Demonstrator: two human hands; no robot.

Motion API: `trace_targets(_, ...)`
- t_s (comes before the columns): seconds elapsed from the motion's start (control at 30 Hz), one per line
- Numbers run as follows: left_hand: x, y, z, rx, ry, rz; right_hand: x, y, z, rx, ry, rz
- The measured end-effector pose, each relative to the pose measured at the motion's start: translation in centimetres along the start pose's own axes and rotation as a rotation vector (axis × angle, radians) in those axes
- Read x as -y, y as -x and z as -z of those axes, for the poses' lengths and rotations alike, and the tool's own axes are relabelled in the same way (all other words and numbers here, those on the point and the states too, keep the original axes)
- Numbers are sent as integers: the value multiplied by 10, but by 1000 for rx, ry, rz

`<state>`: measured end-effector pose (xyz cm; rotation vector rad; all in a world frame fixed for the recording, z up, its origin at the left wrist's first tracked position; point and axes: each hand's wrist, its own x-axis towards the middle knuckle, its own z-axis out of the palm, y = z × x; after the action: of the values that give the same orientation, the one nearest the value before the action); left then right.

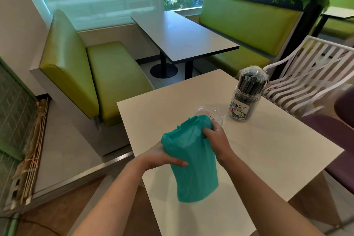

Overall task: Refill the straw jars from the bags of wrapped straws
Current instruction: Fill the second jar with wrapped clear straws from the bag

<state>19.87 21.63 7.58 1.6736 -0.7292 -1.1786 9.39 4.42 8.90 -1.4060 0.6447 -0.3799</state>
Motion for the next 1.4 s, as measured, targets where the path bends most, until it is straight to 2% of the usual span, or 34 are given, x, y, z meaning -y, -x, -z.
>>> trace_targets(0.2,-2,-1,-3,-2,-29,28,14,1,3,133,-108,15)
trace_targets(0.3,0,-2,-3,-70,-22,16,24,1,5,187,34,59)
trace_targets(0.43,-2,-2,0,-267,-36,8,29,-6,5,126,287,220)
trace_targets(0.57,-5,0,6,-373,-1,-27,34,-4,2,24,242,327)
trace_targets(0.73,-16,5,14,-383,-87,-50,37,1,-6,-63,226,403)
trace_targets(0.83,-34,11,7,-442,-28,-201,41,4,-10,-17,202,407)
trace_targets(0.97,-56,5,2,-702,-147,-314,48,6,-17,38,149,379)
trace_targets(1.07,-63,3,7,-823,-39,-366,53,4,-16,-12,64,312)
trace_targets(1.17,-68,4,9,-862,23,-404,60,5,-11,-71,62,315)
trace_targets(1.4,-77,4,3,-956,11,-381,71,13,-11,45,416,441)
